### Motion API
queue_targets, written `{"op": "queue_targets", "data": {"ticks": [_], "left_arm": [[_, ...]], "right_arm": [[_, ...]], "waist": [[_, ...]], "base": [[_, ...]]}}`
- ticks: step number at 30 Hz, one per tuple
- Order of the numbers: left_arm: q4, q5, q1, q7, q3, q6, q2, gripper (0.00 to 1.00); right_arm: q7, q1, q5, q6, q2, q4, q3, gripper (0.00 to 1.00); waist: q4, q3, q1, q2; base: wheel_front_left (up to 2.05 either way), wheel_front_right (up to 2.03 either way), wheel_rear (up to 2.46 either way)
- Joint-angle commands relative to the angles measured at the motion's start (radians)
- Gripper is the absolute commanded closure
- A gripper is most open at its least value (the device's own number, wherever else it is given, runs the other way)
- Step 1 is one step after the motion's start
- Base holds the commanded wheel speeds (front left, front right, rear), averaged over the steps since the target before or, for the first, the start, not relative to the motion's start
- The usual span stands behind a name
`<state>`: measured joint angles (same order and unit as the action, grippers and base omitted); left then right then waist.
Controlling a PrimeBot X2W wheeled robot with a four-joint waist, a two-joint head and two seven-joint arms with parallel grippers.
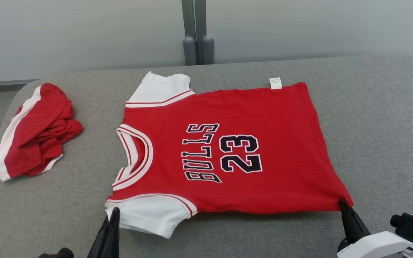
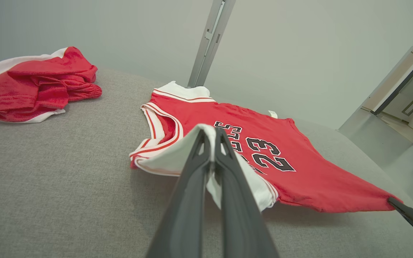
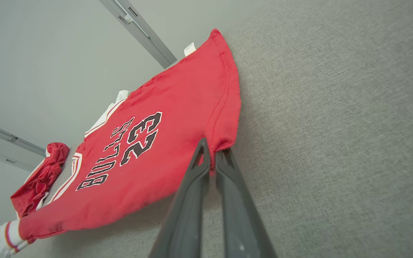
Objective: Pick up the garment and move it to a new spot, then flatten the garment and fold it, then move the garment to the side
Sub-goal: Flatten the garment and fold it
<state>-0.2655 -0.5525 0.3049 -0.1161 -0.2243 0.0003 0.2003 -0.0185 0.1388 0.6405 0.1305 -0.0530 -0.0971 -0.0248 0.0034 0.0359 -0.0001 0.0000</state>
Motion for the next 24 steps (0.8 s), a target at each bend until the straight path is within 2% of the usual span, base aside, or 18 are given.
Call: {"op": "queue_targets", "data": {"ticks": [1,14,24], "left_arm": [[0.022,-0.007,0.017,-0.009,0.006,-0.001,-0.002,1.0],[0.205,-0.047,-0.049,-0.047,0.012,-0.029,-0.019,1.0],[0.294,-0.021,-0.226,-0.051,-0.004,-0.048,-0.027,1.0]], "right_arm": [[-0.012,0.009,-0.006,0.0,-0.001,-0.021,0.0,1.0],[-0.075,-0.054,0.021,0.0,0.002,-0.208,0.037,1.0],[-0.108,-0.139,0.177,0.0,0.002,-0.248,0.064,1.0]], "waist": [[0.002,-0.001,0.0001,0.0],[0.001,0.003,0.0001,0.0],[-0.009,0.036,0.0001,0.0]], "base": [[0.0,0.0,0.0],[0.0,0.0,0.0],[0.0,0.0,0.0]]}}
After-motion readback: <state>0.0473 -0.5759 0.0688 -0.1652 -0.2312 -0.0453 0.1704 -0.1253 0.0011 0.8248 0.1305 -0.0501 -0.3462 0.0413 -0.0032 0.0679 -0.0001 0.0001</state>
